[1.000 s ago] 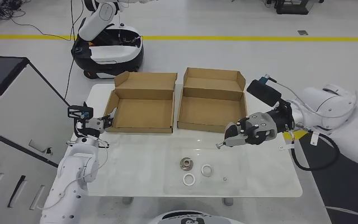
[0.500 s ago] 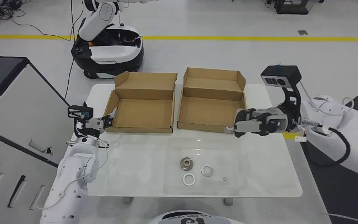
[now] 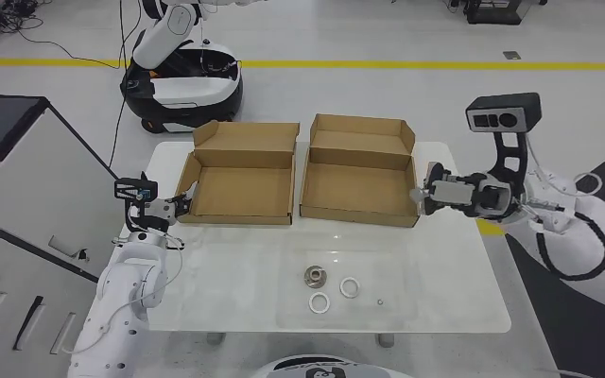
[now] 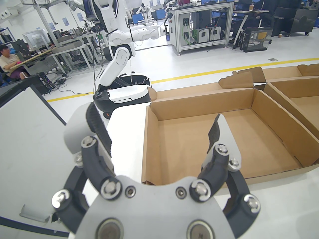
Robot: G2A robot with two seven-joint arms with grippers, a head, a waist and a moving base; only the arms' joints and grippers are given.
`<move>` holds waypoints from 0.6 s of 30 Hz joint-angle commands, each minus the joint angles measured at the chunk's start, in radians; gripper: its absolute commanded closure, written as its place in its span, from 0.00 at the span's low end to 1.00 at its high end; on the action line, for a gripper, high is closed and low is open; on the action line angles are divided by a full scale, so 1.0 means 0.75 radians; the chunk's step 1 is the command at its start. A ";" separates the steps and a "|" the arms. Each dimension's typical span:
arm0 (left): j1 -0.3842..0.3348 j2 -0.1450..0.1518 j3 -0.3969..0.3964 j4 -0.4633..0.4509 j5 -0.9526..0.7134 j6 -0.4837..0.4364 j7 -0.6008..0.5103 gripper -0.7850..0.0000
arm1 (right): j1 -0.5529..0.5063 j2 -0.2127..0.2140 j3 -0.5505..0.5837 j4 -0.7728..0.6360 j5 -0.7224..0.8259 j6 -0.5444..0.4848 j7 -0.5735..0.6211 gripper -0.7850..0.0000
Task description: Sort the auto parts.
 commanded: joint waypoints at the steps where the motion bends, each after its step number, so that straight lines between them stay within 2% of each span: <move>1: 0.000 0.000 0.000 0.000 0.000 0.000 0.000 0.00 | -0.034 -0.020 0.057 -0.024 0.033 0.020 0.020 1.00; 7: 0.000 0.000 0.000 0.000 0.000 0.000 0.000 0.00 | -0.126 -0.111 0.240 -0.062 0.176 0.144 0.144 1.00; 13: 0.000 0.000 0.000 0.000 0.000 0.000 0.000 0.00 | -0.227 -0.250 0.450 -0.038 0.352 0.377 0.377 1.00; 18: 0.000 0.000 0.000 0.000 0.000 0.000 0.000 0.00 | -0.232 -0.259 0.459 -0.035 0.355 0.394 0.394 1.00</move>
